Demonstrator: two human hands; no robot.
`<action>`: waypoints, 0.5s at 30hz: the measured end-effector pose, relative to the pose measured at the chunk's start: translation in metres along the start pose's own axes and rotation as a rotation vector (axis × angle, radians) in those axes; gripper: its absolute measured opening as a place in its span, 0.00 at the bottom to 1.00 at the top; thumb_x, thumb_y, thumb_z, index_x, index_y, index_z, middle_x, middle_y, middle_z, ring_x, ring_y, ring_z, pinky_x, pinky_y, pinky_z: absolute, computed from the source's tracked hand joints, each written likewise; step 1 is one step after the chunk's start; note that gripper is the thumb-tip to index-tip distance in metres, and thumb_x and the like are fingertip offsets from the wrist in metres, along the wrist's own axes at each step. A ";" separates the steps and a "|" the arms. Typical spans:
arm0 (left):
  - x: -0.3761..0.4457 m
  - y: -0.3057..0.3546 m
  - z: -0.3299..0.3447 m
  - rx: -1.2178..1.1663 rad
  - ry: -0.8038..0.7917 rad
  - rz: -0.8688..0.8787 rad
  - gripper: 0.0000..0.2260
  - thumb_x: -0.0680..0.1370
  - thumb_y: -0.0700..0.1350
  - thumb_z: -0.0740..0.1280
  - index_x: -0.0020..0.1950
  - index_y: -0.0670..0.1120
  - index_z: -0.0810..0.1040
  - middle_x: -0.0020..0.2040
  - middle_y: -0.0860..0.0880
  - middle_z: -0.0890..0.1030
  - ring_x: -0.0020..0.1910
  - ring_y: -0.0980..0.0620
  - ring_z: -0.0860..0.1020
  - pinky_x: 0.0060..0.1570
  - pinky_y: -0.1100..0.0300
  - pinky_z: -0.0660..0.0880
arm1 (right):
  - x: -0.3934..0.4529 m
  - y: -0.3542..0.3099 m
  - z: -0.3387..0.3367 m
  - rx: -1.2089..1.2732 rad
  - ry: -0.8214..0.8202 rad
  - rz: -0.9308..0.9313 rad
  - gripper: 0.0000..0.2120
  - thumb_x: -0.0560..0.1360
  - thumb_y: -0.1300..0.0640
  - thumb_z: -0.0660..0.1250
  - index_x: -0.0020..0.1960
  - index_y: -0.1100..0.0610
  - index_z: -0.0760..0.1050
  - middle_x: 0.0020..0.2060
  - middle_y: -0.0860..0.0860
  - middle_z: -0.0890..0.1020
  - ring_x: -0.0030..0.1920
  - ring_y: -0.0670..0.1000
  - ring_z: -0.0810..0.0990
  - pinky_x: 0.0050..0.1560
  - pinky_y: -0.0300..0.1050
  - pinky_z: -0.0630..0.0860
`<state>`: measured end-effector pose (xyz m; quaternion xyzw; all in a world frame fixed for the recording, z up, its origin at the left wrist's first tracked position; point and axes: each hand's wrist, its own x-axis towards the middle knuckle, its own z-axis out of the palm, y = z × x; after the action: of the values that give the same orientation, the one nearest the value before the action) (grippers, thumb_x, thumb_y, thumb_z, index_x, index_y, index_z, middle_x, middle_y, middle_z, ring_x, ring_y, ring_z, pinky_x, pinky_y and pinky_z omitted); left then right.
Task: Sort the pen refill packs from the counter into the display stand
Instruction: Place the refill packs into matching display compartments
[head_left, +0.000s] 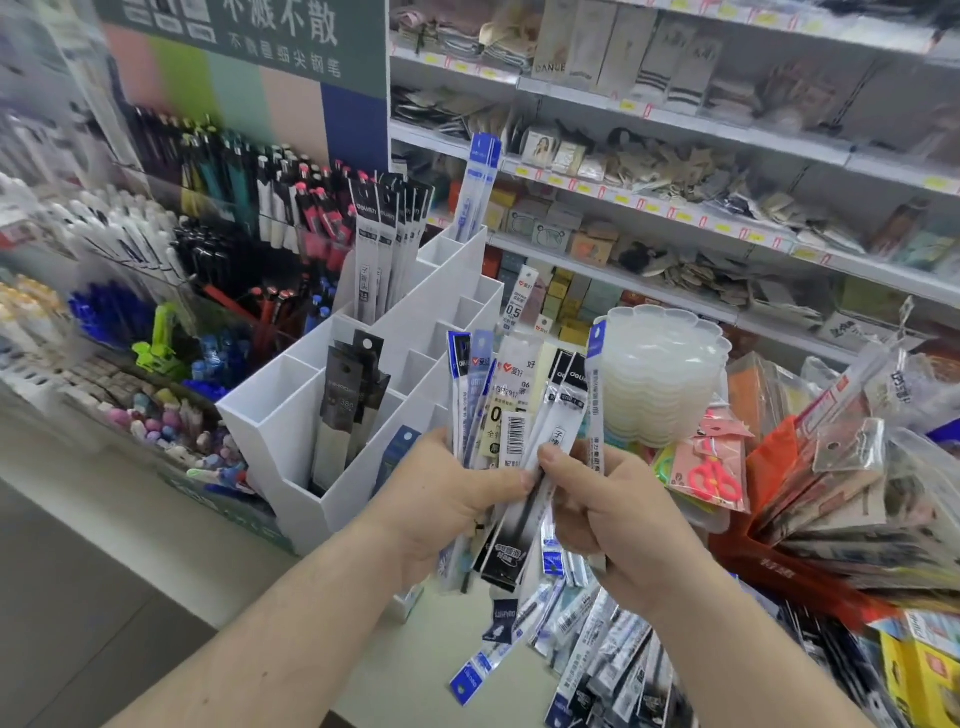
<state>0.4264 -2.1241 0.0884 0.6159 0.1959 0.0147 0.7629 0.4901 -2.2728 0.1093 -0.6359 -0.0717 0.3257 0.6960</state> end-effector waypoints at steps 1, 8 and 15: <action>-0.001 0.003 -0.002 0.016 0.002 0.008 0.28 0.62 0.47 0.81 0.60 0.42 0.80 0.51 0.44 0.86 0.51 0.44 0.85 0.56 0.44 0.79 | 0.002 -0.004 0.001 -0.027 -0.021 -0.003 0.15 0.78 0.59 0.67 0.37 0.58 0.65 0.24 0.50 0.64 0.24 0.47 0.55 0.25 0.40 0.52; -0.016 0.031 -0.021 0.090 0.185 0.140 0.15 0.71 0.39 0.77 0.57 0.44 0.81 0.48 0.48 0.87 0.49 0.49 0.85 0.57 0.46 0.79 | 0.021 -0.020 0.019 0.055 -0.018 -0.050 0.11 0.78 0.63 0.66 0.39 0.60 0.68 0.24 0.52 0.63 0.22 0.47 0.56 0.22 0.37 0.55; -0.041 0.072 -0.055 0.031 0.393 0.277 0.10 0.72 0.37 0.74 0.52 0.45 0.82 0.46 0.46 0.87 0.45 0.46 0.86 0.48 0.46 0.82 | 0.051 -0.057 0.040 0.215 0.166 -0.199 0.12 0.79 0.63 0.66 0.39 0.56 0.67 0.26 0.50 0.64 0.21 0.46 0.58 0.23 0.39 0.52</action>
<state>0.3867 -2.0658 0.1591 0.6338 0.2543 0.2359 0.6913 0.5298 -2.2098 0.1538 -0.5721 -0.0413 0.2075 0.7924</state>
